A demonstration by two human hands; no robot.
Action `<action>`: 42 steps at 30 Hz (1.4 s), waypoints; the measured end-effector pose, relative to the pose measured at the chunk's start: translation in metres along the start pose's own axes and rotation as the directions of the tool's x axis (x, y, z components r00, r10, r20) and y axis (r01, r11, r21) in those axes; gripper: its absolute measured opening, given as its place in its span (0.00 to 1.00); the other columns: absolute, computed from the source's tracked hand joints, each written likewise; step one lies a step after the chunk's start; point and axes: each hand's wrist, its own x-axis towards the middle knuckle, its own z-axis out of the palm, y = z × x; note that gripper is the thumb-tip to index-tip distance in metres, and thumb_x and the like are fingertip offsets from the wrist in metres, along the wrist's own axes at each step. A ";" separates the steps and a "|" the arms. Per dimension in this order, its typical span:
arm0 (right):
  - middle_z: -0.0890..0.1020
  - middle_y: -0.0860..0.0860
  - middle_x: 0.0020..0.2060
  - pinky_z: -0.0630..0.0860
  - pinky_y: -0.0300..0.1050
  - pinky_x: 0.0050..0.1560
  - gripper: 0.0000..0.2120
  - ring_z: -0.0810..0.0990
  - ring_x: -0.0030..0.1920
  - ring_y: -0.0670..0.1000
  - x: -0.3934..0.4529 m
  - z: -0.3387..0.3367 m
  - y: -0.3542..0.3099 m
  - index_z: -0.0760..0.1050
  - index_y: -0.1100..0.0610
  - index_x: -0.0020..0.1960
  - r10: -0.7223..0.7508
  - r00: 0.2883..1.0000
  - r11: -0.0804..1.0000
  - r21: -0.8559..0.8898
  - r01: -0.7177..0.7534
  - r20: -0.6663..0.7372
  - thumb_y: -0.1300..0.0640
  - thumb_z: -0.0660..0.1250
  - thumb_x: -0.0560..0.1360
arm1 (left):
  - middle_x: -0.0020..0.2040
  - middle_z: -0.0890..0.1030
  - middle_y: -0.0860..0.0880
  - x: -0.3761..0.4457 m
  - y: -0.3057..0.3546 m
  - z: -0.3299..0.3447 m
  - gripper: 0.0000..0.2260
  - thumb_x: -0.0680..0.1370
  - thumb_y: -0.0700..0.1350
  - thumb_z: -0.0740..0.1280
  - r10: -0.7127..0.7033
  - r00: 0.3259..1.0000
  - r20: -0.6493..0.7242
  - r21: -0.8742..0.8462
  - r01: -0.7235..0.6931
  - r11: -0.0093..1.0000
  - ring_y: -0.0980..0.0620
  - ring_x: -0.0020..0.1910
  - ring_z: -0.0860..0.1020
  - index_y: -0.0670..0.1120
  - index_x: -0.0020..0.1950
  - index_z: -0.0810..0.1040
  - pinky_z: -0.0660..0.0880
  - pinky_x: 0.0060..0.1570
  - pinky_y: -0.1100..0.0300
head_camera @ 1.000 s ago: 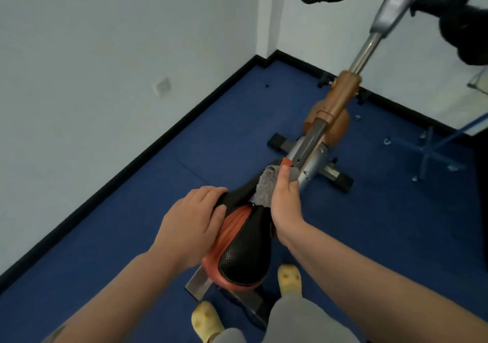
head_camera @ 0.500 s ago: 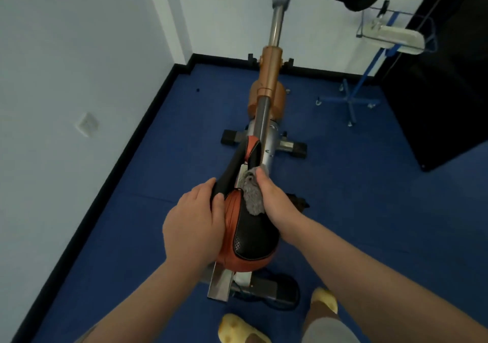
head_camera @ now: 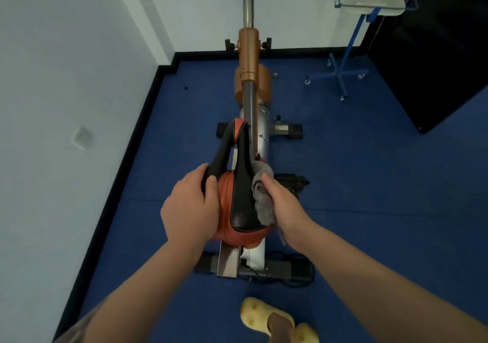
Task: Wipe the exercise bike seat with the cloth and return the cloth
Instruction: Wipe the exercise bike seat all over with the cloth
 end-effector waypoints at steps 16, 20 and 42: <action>0.70 0.35 0.68 0.65 0.35 0.66 0.22 0.69 0.67 0.34 -0.051 0.044 0.046 0.59 0.37 0.74 -0.300 0.901 0.940 0.063 0.335 -0.315 0.45 0.55 0.82 | 0.57 0.79 0.57 -0.001 -0.004 0.002 0.16 0.77 0.54 0.55 -0.039 0.999 -0.037 -0.155 0.033 0.987 0.55 0.55 0.76 0.57 0.63 0.73 0.67 0.47 0.58; 0.79 0.49 0.62 0.71 0.43 0.66 0.17 0.77 0.62 0.47 -0.027 0.034 0.017 0.73 0.50 0.67 -0.202 0.920 0.974 0.030 0.225 -0.336 0.48 0.55 0.82 | 0.54 0.80 0.57 0.000 -0.004 0.003 0.16 0.77 0.53 0.55 -0.012 0.999 -0.053 -0.127 0.005 0.992 0.57 0.49 0.75 0.56 0.62 0.74 0.64 0.43 0.59; 0.61 0.45 0.75 0.61 0.45 0.73 0.26 0.64 0.72 0.45 -0.039 0.121 0.058 0.48 0.43 0.78 -0.301 0.569 0.859 0.041 0.510 -0.766 0.45 0.52 0.82 | 0.69 0.70 0.48 0.014 -0.014 -0.003 0.20 0.80 0.51 0.52 0.188 0.965 0.184 -0.228 -0.144 0.963 0.46 0.66 0.68 0.48 0.72 0.63 0.67 0.56 0.48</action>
